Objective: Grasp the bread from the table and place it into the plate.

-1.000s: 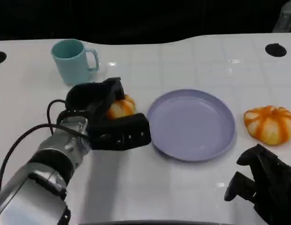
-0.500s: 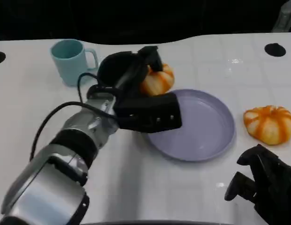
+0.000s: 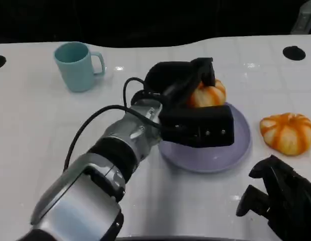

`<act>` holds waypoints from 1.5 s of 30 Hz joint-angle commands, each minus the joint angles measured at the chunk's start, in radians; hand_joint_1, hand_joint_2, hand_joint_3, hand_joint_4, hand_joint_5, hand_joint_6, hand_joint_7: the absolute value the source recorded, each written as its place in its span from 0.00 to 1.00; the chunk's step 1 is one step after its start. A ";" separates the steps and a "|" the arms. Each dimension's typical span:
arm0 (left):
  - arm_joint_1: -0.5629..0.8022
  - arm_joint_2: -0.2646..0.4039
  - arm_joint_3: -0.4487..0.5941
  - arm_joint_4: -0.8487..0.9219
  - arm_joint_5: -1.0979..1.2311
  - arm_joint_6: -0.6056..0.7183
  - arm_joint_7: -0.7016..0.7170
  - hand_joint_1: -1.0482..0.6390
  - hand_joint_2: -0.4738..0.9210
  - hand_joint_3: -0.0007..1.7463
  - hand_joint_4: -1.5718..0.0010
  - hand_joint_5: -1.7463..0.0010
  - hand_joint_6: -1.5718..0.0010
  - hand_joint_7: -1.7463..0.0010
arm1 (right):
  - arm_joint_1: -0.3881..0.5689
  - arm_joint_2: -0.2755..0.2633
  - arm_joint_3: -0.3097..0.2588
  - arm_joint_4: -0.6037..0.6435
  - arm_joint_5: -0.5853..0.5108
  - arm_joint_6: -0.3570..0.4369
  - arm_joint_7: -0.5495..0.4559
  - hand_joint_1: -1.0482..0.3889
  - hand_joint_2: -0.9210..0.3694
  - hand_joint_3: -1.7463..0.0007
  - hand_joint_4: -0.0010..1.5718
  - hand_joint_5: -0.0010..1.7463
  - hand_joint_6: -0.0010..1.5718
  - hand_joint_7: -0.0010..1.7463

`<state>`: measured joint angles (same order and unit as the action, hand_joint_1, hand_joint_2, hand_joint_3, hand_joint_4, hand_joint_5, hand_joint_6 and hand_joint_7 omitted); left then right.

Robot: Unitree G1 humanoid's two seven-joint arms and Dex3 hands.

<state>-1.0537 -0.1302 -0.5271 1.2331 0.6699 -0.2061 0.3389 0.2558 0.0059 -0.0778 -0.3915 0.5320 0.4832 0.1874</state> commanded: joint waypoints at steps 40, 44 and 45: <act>-0.074 -0.026 -0.005 0.072 -0.066 0.152 -0.601 0.10 1.00 0.21 1.00 1.00 0.96 0.99 | 0.026 -0.010 0.004 -0.022 0.000 -0.031 -0.006 0.36 0.00 0.86 0.40 1.00 0.34 0.89; -0.080 0.003 0.006 0.058 -0.081 0.132 -0.649 0.07 1.00 0.21 1.00 1.00 0.95 0.99 | 0.020 -0.016 0.001 -0.018 0.000 -0.028 -0.007 0.36 0.00 0.86 0.40 1.00 0.34 0.90; -0.081 0.011 0.008 0.054 -0.082 0.127 -0.658 0.07 1.00 0.21 1.00 1.00 0.95 0.99 | 0.018 -0.016 -0.001 -0.014 0.003 -0.029 -0.004 0.36 0.00 0.86 0.40 1.00 0.34 0.90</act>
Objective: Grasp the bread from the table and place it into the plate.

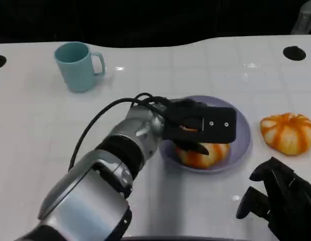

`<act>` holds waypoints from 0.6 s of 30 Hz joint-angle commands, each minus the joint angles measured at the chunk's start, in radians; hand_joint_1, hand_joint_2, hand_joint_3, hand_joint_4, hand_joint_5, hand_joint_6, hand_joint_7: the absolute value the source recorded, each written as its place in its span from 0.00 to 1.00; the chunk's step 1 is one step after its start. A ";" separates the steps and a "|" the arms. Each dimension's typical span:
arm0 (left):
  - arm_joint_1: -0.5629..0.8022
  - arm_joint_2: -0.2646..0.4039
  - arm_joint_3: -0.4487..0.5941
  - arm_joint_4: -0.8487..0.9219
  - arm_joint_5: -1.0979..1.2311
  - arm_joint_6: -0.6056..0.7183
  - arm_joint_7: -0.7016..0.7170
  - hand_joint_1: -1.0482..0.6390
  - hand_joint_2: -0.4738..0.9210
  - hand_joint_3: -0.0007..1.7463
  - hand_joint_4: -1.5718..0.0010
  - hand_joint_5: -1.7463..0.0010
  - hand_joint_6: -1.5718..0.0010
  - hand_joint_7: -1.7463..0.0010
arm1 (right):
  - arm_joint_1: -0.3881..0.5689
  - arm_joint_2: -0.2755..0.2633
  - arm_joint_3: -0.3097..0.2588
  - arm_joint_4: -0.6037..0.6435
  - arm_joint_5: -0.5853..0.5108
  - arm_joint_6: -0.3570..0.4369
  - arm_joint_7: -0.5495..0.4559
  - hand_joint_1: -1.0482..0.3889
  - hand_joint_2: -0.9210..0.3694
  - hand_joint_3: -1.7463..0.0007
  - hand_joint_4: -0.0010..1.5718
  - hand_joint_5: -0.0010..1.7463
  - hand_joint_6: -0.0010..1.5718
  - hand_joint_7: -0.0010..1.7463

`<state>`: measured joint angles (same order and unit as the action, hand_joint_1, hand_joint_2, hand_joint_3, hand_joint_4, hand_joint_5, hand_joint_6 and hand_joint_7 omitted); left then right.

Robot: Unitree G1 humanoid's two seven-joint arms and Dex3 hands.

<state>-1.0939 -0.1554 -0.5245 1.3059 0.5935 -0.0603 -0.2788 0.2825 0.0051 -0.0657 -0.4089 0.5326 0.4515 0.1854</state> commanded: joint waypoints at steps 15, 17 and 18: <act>0.109 0.143 0.234 -0.139 -0.241 -0.242 0.002 0.19 1.00 0.18 0.85 0.93 0.84 0.96 | -0.032 -0.014 -0.024 0.033 0.007 0.007 -0.002 0.37 0.00 0.87 0.40 1.00 0.32 0.92; 0.146 0.140 0.300 -0.162 -0.320 -0.261 -0.020 0.22 1.00 0.17 0.76 0.88 0.78 0.94 | -0.033 -0.013 -0.024 0.033 0.006 0.007 -0.004 0.36 0.00 0.87 0.40 1.00 0.31 0.92; 0.163 0.138 0.331 -0.173 -0.359 -0.264 -0.034 0.24 1.00 0.17 0.72 0.82 0.75 0.93 | -0.033 -0.013 -0.024 0.033 0.005 0.007 -0.005 0.36 0.00 0.86 0.40 1.00 0.31 0.93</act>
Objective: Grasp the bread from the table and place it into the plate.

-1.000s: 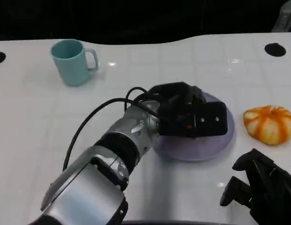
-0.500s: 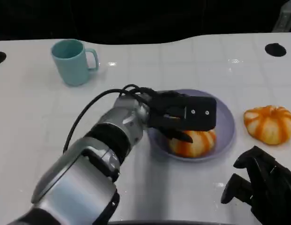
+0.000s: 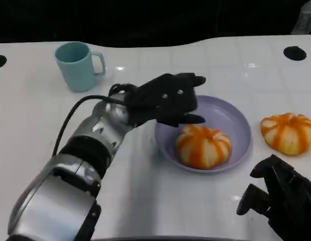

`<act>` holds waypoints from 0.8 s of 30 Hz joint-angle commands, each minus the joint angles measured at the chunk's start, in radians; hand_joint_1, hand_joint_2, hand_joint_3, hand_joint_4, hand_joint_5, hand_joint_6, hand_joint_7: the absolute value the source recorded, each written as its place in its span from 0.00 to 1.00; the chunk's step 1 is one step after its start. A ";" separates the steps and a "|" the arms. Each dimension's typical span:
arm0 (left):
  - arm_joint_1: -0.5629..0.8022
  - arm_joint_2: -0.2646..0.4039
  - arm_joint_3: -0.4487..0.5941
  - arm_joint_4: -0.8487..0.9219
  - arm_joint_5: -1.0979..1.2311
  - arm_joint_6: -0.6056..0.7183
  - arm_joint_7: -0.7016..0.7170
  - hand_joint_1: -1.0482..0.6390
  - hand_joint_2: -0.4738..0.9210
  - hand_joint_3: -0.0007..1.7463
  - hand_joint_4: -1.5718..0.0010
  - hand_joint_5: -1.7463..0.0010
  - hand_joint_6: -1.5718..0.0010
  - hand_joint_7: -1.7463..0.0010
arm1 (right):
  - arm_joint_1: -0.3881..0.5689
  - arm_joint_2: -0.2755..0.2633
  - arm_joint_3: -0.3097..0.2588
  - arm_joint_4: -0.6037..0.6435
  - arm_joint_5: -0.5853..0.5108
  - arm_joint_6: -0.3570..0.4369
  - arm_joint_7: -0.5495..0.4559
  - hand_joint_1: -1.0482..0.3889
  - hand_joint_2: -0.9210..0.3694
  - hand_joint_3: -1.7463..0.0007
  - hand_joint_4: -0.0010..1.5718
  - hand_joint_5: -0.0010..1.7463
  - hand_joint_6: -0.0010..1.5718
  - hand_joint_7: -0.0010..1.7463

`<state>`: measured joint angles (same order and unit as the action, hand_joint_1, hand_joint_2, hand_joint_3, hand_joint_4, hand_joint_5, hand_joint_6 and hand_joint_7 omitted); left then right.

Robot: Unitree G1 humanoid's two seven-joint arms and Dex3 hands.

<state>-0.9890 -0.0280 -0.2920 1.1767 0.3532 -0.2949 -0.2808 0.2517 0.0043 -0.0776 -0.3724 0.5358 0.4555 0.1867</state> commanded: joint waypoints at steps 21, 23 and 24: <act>0.622 -0.093 0.480 -0.951 -0.903 0.769 -0.118 0.28 1.00 0.28 0.62 0.02 0.67 0.17 | -0.006 -0.007 -0.013 -0.015 0.008 0.023 -0.017 0.36 0.00 0.87 0.41 1.00 0.32 0.93; 0.667 -0.108 0.484 -1.025 -0.934 0.809 -0.083 0.28 1.00 0.28 0.63 0.01 0.69 0.14 | -0.006 -0.006 -0.011 -0.020 0.005 0.027 -0.023 0.36 0.00 0.87 0.41 1.00 0.32 0.93; 0.690 -0.115 0.485 -1.058 -0.946 0.822 -0.067 0.28 1.00 0.28 0.60 0.00 0.69 0.12 | -0.005 -0.005 -0.009 -0.023 0.003 0.029 -0.025 0.37 0.00 0.86 0.41 1.00 0.32 0.93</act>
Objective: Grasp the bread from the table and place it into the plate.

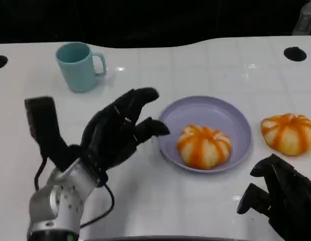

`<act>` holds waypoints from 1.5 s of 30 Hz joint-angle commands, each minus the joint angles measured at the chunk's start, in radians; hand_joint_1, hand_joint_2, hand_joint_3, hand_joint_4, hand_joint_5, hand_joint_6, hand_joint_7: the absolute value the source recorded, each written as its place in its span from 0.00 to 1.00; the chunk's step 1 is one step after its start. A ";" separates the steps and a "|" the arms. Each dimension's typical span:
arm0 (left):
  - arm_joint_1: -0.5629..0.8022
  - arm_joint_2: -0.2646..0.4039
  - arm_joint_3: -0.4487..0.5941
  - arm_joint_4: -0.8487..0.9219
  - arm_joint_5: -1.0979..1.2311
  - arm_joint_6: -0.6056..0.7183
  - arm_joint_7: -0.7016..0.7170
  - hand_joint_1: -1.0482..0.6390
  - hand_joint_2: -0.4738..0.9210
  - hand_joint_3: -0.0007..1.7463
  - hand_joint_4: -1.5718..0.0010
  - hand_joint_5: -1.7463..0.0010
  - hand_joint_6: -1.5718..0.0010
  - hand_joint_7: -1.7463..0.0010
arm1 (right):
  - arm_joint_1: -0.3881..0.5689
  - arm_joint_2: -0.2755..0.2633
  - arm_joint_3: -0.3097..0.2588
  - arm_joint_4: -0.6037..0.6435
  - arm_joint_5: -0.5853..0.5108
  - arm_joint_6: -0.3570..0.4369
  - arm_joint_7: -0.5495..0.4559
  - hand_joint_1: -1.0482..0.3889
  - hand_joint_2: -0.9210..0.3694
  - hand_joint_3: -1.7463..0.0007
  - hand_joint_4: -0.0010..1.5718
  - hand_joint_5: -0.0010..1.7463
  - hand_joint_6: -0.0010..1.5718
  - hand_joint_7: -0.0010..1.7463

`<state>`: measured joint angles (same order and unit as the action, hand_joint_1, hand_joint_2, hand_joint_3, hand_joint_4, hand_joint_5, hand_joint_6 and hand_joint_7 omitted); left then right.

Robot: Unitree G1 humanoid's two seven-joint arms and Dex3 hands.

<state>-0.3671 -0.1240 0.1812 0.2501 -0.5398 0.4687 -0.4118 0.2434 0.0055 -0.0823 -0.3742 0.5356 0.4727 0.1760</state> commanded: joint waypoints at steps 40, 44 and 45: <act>0.494 0.005 -0.050 -0.477 -0.085 0.092 0.211 0.30 1.00 0.27 0.49 0.00 0.65 0.00 | 0.015 -0.017 0.004 -0.050 -0.001 0.012 -0.011 0.35 0.00 0.85 0.39 1.00 0.29 0.93; 0.497 0.011 -0.055 -0.465 -0.080 0.076 0.199 0.30 1.00 0.27 0.49 0.00 0.64 0.00 | 0.015 -0.017 0.002 -0.049 0.004 0.011 -0.006 0.35 0.00 0.86 0.39 1.00 0.29 0.94; 0.497 0.012 -0.056 -0.463 -0.080 0.074 0.198 0.30 1.00 0.27 0.49 0.00 0.64 0.00 | 0.015 -0.017 0.002 -0.049 0.005 0.011 -0.006 0.35 0.00 0.86 0.39 1.00 0.29 0.94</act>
<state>0.1252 -0.1282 0.1246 -0.2208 -0.6293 0.5647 -0.2058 0.2535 0.0033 -0.0684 -0.4079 0.5345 0.4830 0.1697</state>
